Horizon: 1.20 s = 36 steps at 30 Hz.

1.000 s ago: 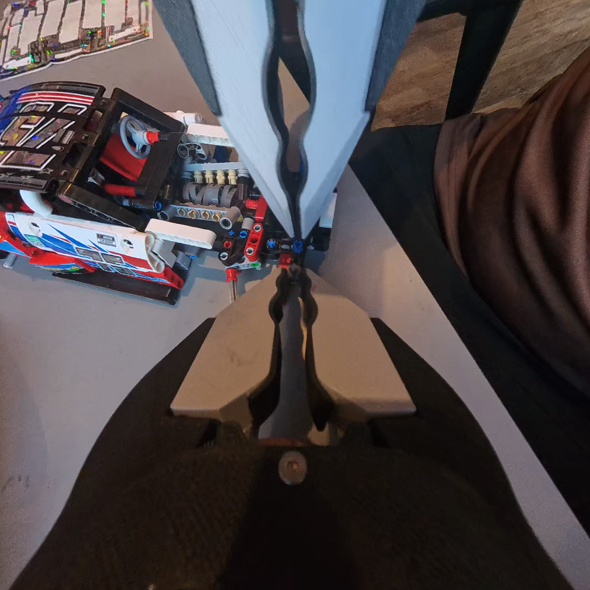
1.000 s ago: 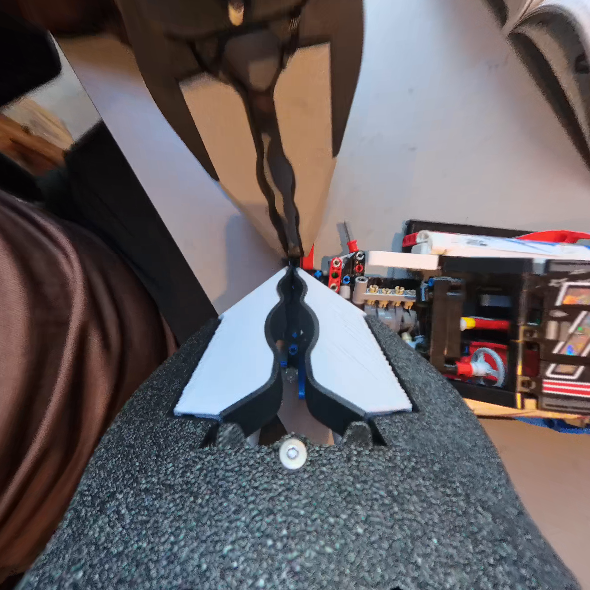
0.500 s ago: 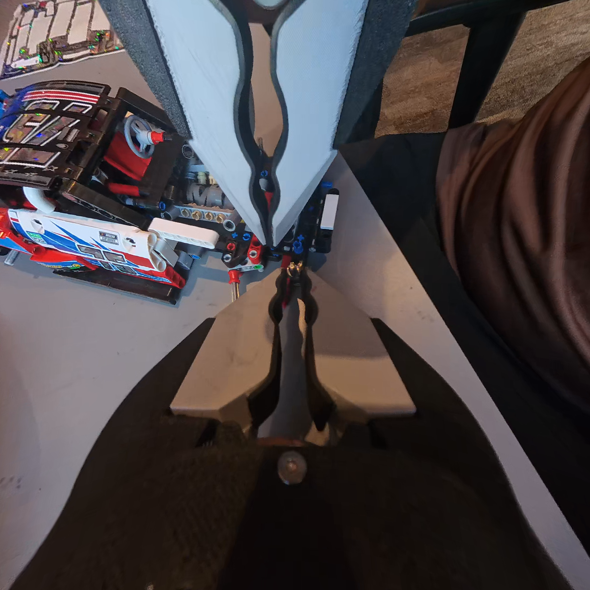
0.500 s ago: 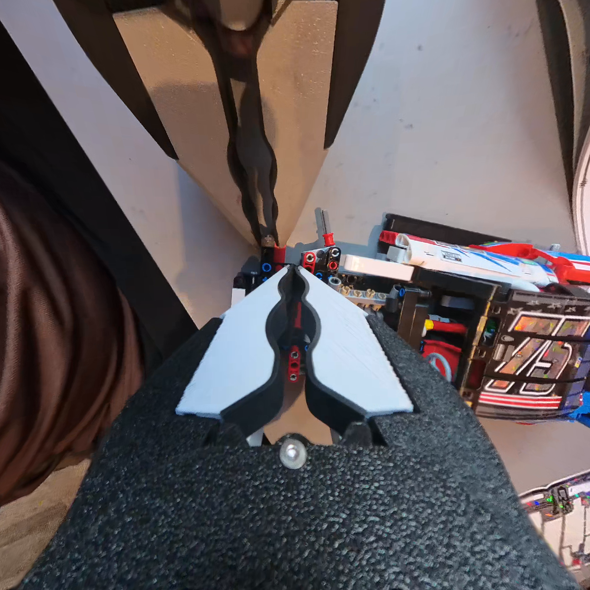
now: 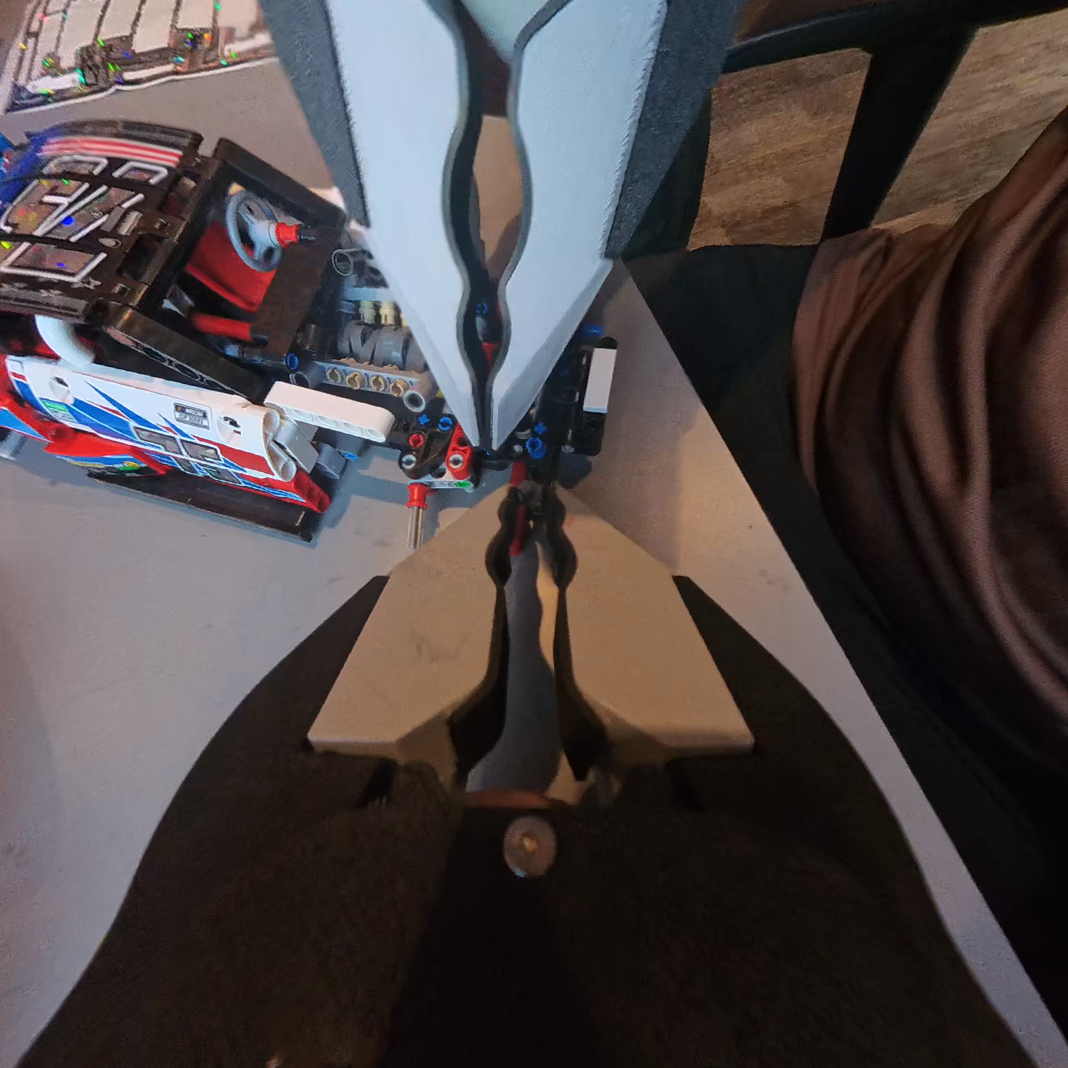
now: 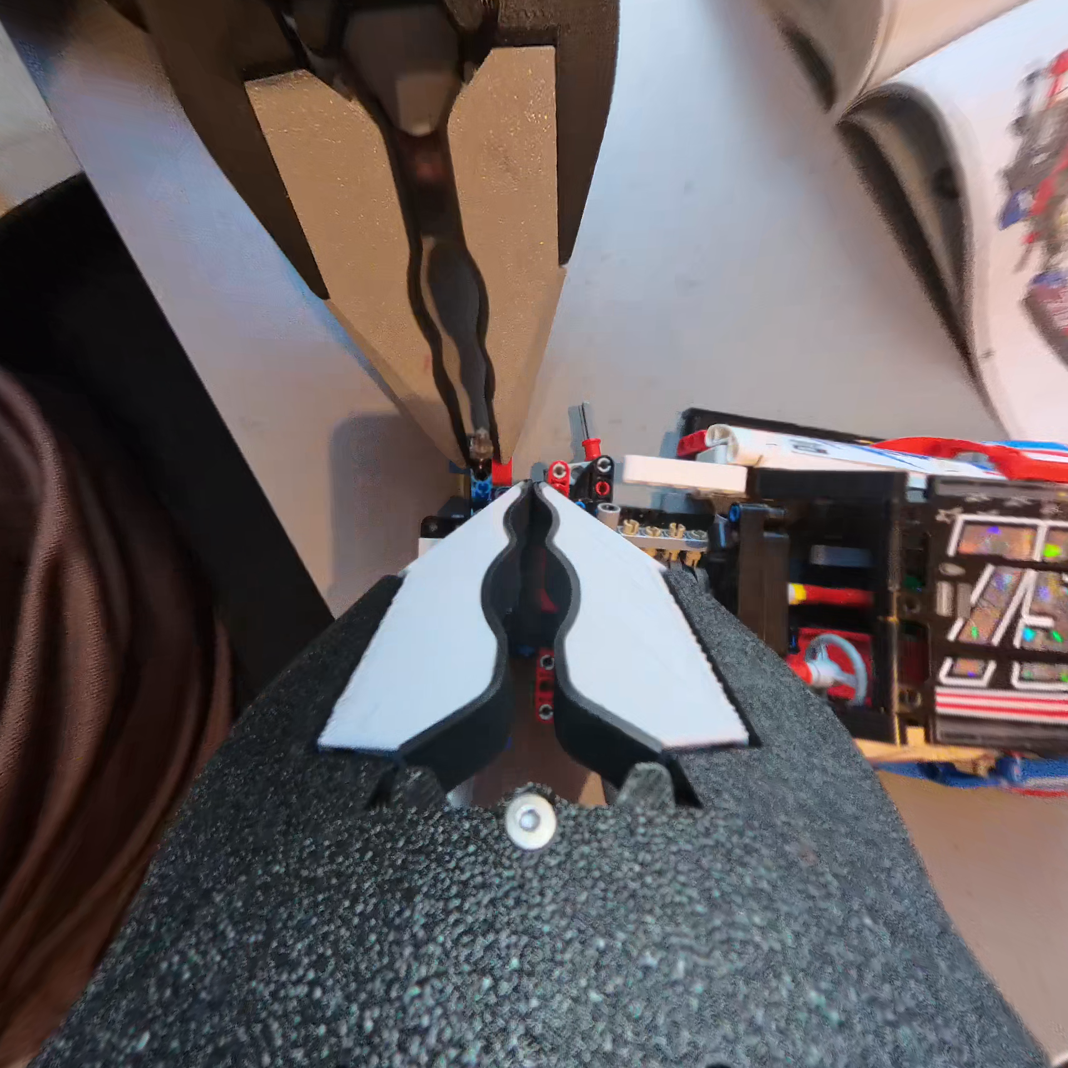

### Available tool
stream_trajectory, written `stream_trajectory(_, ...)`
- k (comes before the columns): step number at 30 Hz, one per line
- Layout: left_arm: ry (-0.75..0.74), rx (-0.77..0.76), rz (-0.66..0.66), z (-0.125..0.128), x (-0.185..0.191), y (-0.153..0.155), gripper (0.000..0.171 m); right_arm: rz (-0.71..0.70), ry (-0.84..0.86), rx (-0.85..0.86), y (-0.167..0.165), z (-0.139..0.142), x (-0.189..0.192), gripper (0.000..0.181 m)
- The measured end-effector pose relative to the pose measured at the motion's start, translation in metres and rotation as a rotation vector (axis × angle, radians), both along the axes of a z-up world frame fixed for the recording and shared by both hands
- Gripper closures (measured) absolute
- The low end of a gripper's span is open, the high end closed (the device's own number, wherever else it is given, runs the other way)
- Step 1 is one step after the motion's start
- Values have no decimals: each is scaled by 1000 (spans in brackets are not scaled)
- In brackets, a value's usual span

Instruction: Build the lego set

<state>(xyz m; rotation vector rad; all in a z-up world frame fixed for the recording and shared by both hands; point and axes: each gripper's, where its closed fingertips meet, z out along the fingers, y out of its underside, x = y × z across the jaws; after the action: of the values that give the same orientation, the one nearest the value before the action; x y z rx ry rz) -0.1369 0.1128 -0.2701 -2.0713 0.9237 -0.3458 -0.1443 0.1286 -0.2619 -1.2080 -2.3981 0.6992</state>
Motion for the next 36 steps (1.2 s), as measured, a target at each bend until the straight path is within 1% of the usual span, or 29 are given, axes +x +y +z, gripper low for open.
stream_trajectory(1, 18, 19, -3, 0, 1, 0, 166, -7, 54, 12, 1, 2, 1, 181)
stream_trajectory(4, 110, 113, -36, 1, 5, 1, 166, -30, 137, 22, 4, 7, 2, 181)
stream_trajectory(6, 123, 129, -40, 1, 5, 1, 166, -62, 105, -72, 2, 9, 3, 181)
stream_trajectory(9, 79, 85, -26, 1, 4, 0, 166, -83, 64, -174, 3, 20, 6, 180)
stream_trajectory(11, 62, 67, -18, 1, 3, -1, 165, -108, 100, -204, 10, 31, 5, 178)
stream_trajectory(13, 24, 50, -32, 4, 4, -5, 159, -142, 134, -232, 16, 39, 9, 174)
stream_trajectory(16, -48, 48, -33, 15, -2, -7, 149, -202, 177, -231, 27, 42, 23, 168)
stream_trajectory(19, -126, 58, 20, 27, -20, -6, 144, -262, 209, -219, 38, 40, 45, 162)
stream_trajectory(20, -138, 38, 45, 25, -27, -5, 141, -279, 211, -222, 41, 38, 53, 160)
stream_trajectory(22, -129, -18, 106, 11, -41, 0, 135, -304, 175, -241, 45, 30, 68, 145)
stream_trajectory(24, -165, -71, 113, 9, -39, 2, 128, -306, 98, -269, 42, 16, 81, 137)
stream_trajectory(26, -171, -97, 89, 7, -32, 3, 128, -293, 57, -254, 40, 1, 89, 133)
stream_trajectory(29, -98, -193, 70, -11, -22, 2, 123, -279, 59, -122, 52, -14, 87, 130)
stream_trajectory(30, -98, -180, 73, -9, -18, 5, 122, -273, 67, -104, 52, -15, 84, 129)
stream_trajectory(31, -100, -173, 73, -9, -14, 8, 122, -266, 77, -112, 49, -13, 81, 129)
stream_trajectory(34, -99, -180, 119, -10, -12, 13, 114, -269, 99, -141, 39, -8, 72, 125)
stream_trajectory(36, -117, -188, 149, -10, -11, 15, 114, -284, 124, -109, 43, -9, 69, 133)
